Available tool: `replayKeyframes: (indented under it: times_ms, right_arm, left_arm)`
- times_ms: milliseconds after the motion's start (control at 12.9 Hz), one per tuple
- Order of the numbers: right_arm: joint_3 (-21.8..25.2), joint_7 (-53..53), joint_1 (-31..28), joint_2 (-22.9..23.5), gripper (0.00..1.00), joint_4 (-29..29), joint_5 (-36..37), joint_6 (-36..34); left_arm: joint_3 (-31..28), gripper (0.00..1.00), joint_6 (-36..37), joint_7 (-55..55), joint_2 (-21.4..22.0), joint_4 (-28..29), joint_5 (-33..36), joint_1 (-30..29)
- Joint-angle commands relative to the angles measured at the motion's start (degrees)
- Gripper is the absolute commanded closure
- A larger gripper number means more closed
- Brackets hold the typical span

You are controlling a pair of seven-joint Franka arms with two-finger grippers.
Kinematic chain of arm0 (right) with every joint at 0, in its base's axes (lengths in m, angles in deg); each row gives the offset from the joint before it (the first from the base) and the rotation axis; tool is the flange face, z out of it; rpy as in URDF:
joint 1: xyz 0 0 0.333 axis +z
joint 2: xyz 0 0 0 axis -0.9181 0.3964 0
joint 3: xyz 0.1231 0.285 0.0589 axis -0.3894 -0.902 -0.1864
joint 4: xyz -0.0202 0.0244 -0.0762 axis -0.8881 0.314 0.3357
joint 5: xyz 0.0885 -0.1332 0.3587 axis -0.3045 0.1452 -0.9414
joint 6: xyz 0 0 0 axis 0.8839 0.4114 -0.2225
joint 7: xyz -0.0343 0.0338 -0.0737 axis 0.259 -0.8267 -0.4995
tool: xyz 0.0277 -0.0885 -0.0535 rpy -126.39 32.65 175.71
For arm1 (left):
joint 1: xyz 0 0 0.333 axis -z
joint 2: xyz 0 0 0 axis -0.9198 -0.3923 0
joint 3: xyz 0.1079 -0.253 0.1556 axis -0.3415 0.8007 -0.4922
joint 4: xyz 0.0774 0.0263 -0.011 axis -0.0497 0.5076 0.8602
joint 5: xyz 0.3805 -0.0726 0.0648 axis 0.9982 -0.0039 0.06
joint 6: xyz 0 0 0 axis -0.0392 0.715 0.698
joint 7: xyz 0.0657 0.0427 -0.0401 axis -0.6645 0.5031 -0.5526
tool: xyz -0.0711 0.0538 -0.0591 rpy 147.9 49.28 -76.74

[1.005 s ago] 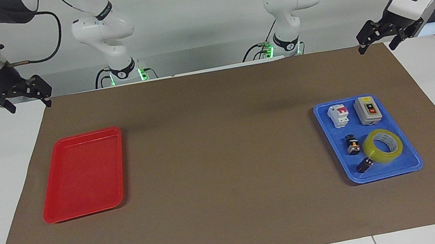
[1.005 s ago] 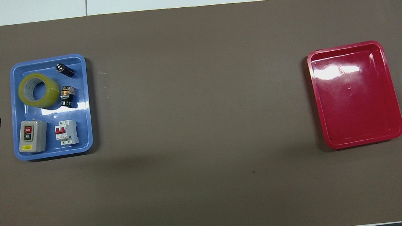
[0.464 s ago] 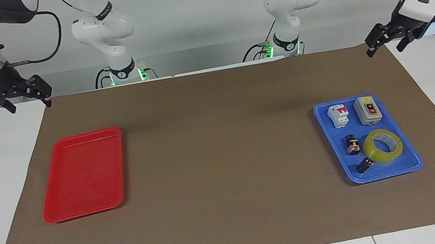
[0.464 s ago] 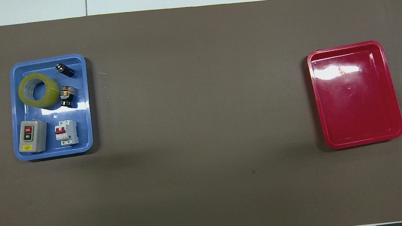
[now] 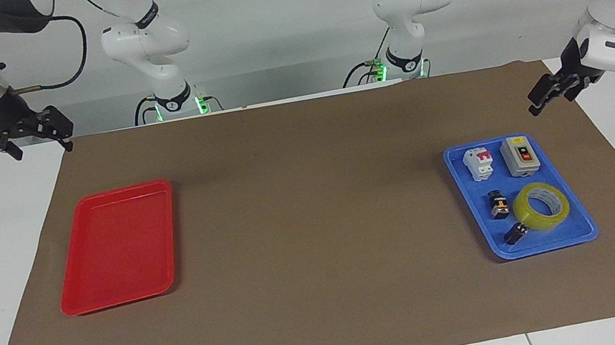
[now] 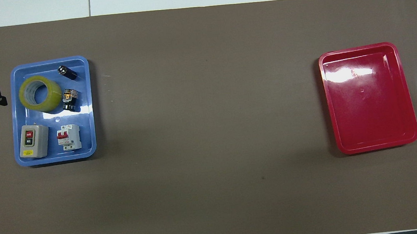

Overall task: Place and move tape with both arms
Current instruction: 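Reach the left gripper into the blue tray and grasp the yellow tape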

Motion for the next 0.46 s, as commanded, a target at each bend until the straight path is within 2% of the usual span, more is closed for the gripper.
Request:
replayKeyframes:
  times_ms: [0, 155, 386]
  right_arm:
    - [-0.33, -1.23, -0.55, 0.13, 0.0, -0.39, -0.96, 0.26]
    - [-0.33, -1.31, -0.55, 0.13, 0.0, -0.39, -0.96, 0.17]
    - [-0.24, -1.4, -0.72, 0.13, 0.0, -0.39, -1.05, -0.01]
  left_arm:
    - [0.1, 0.0, -4.84, -3.08, -4.97, -1.13, 0.93, -1.9]
    - [0.1, 0.0, -10.37, -5.97, -8.22, 0.79, 1.02, -2.61]
    - [0.1, 0.0, -20.82, -8.44, -8.94, 7.64, 1.02, -3.58]
